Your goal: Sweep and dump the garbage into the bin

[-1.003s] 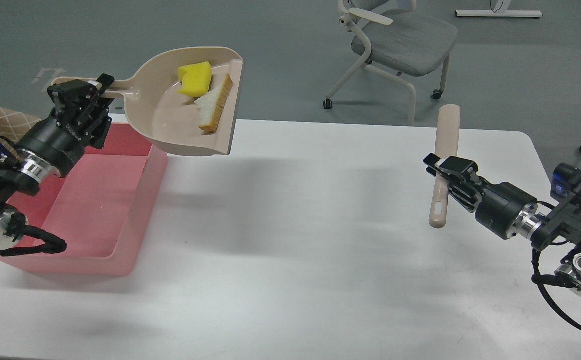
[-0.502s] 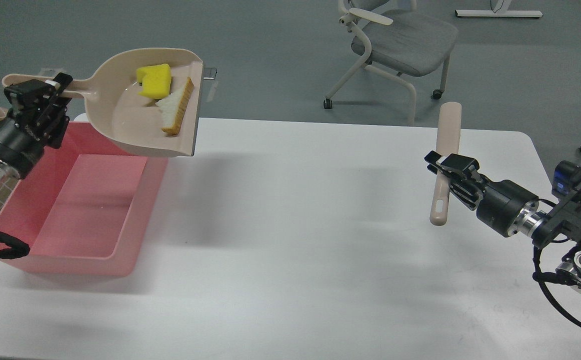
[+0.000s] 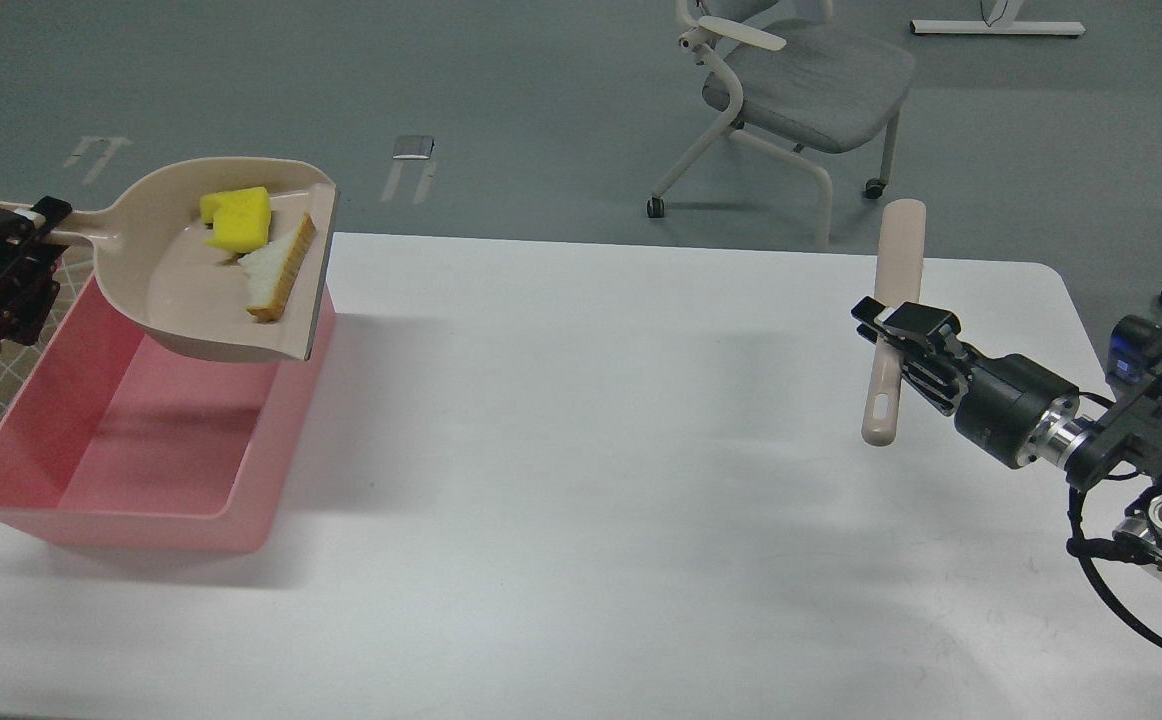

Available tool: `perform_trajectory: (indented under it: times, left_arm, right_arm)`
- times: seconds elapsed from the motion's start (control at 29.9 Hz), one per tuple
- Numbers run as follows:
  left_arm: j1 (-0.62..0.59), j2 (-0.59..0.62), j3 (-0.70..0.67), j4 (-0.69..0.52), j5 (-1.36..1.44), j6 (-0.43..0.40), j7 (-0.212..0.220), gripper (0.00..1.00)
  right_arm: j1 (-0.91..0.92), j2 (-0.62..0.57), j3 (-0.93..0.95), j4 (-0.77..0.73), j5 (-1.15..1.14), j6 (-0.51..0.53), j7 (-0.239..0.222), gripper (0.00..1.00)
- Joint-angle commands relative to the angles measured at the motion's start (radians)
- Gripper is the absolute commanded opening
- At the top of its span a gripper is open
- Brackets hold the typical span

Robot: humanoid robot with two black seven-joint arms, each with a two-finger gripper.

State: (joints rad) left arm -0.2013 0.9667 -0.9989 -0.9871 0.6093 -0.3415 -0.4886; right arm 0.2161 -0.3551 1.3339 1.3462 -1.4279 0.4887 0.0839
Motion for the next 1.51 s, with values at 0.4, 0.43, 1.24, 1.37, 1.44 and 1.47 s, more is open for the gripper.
perform_trajectory:
  times: [0.4,0.43,1.24,1.37,1.44,1.47]
  left_arm:
    - [0.000,0.006,-0.017,0.139,0.004,-0.074,0.000,0.00]
    - [0.000,0.006,-0.015,0.143,0.004,-0.076,0.000,0.00]
    - [-0.043,0.049,-0.007,0.191,0.020,-0.064,0.000,0.00]
    - [-0.066,0.055,-0.009,0.191,0.061,-0.064,0.000,0.00]
    - [-0.076,0.055,-0.010,0.191,0.073,-0.064,0.000,0.00]
    - [-0.090,0.055,-0.010,0.191,0.073,-0.065,0.000,0.00]
  right_arm:
    - [0.049,0.027,-0.005,-0.051,-0.006,0.000,-0.003,0.28]
    - [0.052,0.027,-0.005,-0.053,-0.006,0.000,-0.003,0.28]
    - [0.077,0.021,-0.010,-0.105,-0.002,0.000,-0.003,0.28]
    - [0.077,0.022,-0.015,-0.107,-0.005,0.000,-0.004,0.28]
    - [0.077,0.021,-0.025,-0.110,-0.006,0.000,-0.003,0.28]
    - [0.077,0.021,-0.027,-0.114,-0.006,0.000,-0.003,0.28]
